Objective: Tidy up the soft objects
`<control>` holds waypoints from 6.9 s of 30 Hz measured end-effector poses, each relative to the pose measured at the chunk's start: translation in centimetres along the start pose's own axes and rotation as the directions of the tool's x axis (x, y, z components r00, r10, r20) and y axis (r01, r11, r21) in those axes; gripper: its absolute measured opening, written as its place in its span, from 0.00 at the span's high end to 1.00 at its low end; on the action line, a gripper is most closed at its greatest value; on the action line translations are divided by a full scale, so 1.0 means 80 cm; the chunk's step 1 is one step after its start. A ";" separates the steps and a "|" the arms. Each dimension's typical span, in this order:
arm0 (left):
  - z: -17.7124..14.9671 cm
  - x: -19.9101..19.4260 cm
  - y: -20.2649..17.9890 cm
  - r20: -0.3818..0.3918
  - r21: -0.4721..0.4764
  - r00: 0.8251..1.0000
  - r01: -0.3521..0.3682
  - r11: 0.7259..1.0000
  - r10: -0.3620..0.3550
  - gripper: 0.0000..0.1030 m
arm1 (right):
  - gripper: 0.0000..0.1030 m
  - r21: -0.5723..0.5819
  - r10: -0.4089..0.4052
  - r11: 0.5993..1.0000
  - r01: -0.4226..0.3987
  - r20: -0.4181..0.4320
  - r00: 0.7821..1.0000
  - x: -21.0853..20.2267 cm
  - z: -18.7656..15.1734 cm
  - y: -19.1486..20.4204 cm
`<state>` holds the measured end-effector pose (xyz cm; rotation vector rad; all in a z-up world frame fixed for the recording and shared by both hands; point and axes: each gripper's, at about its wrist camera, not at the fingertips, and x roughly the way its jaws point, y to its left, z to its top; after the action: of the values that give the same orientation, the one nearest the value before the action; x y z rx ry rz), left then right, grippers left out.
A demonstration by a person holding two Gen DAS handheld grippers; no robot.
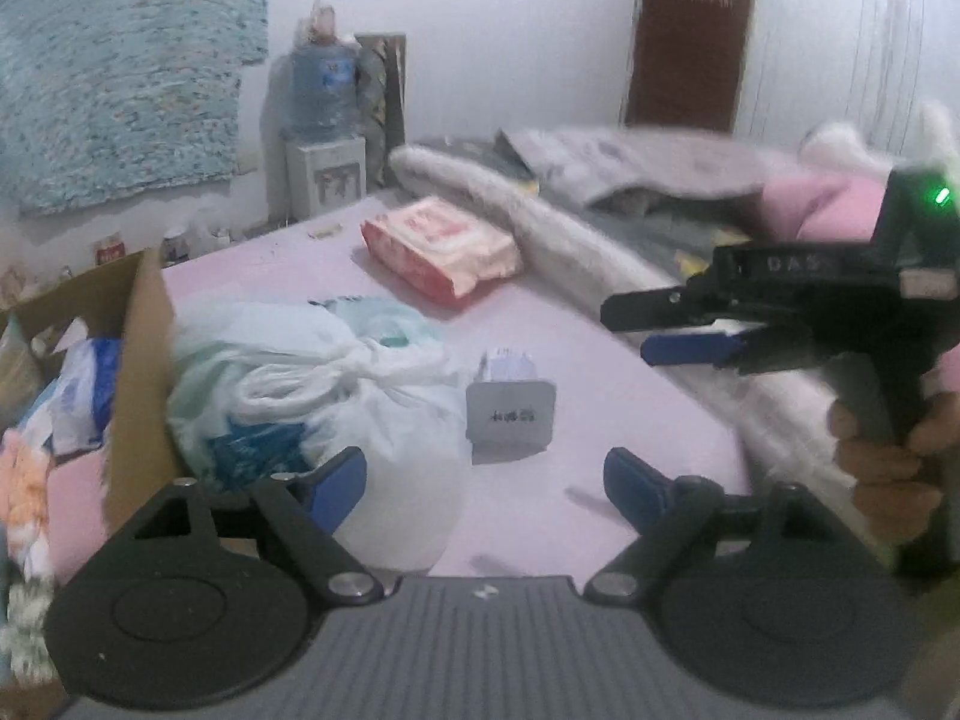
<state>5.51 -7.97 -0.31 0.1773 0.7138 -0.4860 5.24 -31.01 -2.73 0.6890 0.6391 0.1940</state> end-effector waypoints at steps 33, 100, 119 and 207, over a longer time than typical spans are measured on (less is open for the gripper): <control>0.046 0.217 -0.053 -0.175 0.201 0.981 -0.046 0.979 0.082 0.24 | 0.31 0.314 0.195 0.940 -0.132 -0.179 0.964 0.146 0.031 -0.100; -0.013 0.124 -0.027 -0.262 0.136 0.964 0.080 0.987 -0.043 0.61 | 0.56 0.198 0.209 0.963 -0.180 -0.135 0.969 0.052 -0.042 -0.079; 0.026 0.118 0.002 -0.268 -0.106 0.949 0.141 0.984 -0.165 0.70 | 0.60 0.313 0.209 0.938 -0.148 -0.172 0.963 0.058 -0.018 -0.071; 0.015 -0.140 0.187 0.034 -0.412 0.965 -0.225 0.883 0.261 0.53 | 0.69 -0.111 0.351 0.890 -0.443 -0.454 0.819 0.172 0.000 0.299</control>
<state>6.17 8.87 7.94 -0.1445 0.6797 -0.0962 17.08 -7.71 6.04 0.5689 0.8692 0.8145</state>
